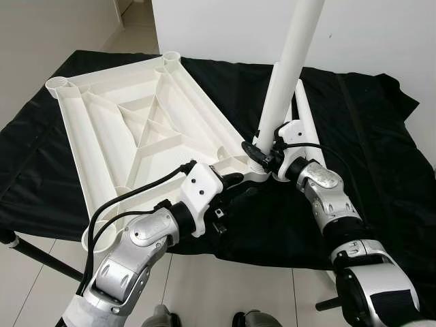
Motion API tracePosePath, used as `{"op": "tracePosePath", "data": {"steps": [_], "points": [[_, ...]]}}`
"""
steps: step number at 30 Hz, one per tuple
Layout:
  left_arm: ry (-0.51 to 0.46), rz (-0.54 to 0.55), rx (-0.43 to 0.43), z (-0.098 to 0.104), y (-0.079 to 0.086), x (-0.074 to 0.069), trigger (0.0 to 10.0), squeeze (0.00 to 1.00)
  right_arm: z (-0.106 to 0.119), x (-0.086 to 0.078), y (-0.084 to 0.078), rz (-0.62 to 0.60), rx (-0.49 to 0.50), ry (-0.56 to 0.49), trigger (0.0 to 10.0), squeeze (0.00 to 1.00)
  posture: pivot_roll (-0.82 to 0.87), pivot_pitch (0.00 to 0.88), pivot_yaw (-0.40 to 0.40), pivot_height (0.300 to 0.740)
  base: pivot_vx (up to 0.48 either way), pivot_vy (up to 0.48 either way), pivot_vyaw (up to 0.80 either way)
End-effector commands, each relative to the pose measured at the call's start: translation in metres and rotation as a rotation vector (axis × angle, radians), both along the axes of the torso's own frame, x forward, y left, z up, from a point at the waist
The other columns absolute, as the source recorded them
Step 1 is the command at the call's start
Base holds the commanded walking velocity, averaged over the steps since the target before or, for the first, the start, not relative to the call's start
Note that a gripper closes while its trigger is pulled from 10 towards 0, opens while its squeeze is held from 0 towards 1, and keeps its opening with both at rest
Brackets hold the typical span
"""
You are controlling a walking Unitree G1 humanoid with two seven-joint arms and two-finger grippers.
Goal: Building children table
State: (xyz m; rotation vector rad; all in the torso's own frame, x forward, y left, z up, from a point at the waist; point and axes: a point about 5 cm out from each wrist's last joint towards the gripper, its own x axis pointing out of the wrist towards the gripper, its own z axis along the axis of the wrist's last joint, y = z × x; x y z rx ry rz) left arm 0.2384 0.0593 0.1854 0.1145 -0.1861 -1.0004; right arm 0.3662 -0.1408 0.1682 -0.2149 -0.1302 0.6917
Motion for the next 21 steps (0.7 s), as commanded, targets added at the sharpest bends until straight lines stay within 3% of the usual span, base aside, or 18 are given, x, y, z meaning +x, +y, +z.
{"op": "tracePosePath", "data": {"steps": [1, 6, 7, 16, 21], "points": [[0.006, -0.038, 0.009, 0.000, -0.002, -0.005, 10.0, 0.00, -0.006, 0.000, -0.001, 0.016, -0.030, 0.024, 0.0, 0.00, -0.05, 0.104, 0.041, 0.740, 0.000, 0.000, 0.00], [0.016, -0.039, 0.013, -0.003, -0.003, -0.005, 10.0, 0.00, -0.011, -0.001, -0.003, -0.002, -0.012, 0.049, 0.5, 0.00, -0.05, 0.106, 0.040, 0.740, 0.000, 0.000, 0.00], [0.018, -0.037, 0.013, -0.004, -0.003, -0.005, 10.0, 0.00, -0.012, 0.000, -0.004, -0.020, -0.006, 0.055, 10.0, 0.00, -0.05, 0.104, 0.039, 0.740, 0.000, 0.000, 0.00], [0.036, 0.005, 0.029, -0.014, 0.000, 0.002, 10.0, 0.00, -0.022, 0.002, -0.006, -0.160, 0.030, 0.085, 10.0, 0.00, -0.06, 0.101, 0.036, 0.740, 0.000, 0.000, 0.00], [0.047, 0.041, 0.042, -0.022, 0.002, 0.007, 10.0, 0.00, -0.028, -0.003, 0.002, -0.259, 0.086, 0.078, 10.0, 0.00, -0.05, 0.098, 0.032, 0.740, 0.000, 0.000, 0.00]]}}
